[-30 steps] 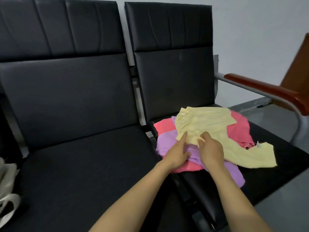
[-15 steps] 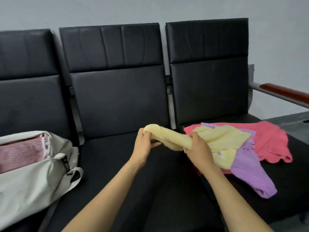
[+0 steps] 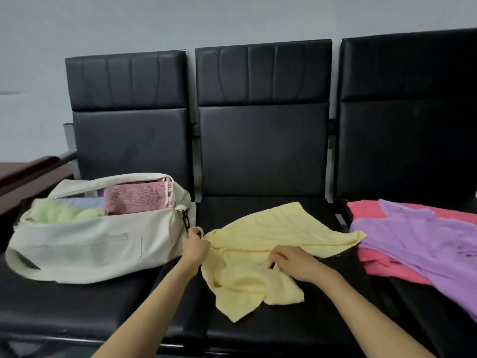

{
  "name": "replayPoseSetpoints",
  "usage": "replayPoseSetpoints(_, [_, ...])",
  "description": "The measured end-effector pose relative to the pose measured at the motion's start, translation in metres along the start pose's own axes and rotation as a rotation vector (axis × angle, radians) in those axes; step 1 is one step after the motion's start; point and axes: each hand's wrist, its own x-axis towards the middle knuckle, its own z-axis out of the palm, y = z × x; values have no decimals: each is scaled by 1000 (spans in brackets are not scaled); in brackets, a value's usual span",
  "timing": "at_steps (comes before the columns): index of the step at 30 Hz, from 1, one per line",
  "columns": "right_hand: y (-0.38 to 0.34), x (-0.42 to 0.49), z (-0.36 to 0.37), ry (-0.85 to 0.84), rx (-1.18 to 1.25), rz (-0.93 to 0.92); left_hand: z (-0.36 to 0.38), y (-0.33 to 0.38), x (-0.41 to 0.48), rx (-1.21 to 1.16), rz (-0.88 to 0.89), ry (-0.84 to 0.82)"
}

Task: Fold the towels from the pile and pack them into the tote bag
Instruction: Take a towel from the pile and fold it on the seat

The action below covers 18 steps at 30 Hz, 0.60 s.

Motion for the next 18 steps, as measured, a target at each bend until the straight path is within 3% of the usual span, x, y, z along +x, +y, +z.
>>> replayPoseSetpoints(2, [12,1,4,-10,-136,-25,4,-7,-7,233,67,-20])
replayPoseSetpoints(5, [11,2,11,-24,-156,-69,8,-12,-12,608,161,-85])
replayPoseSetpoints(12, [-8,29,20,-62,-240,-22,5,-4,-16,635,385,-359])
replayPoseSetpoints(15, [-14,40,8,-187,-210,86,10,-6,-19,697,368,-481])
replayPoseSetpoints(18, [-13,45,-6,-231,-227,241,13,-15,-16,886,448,-497])
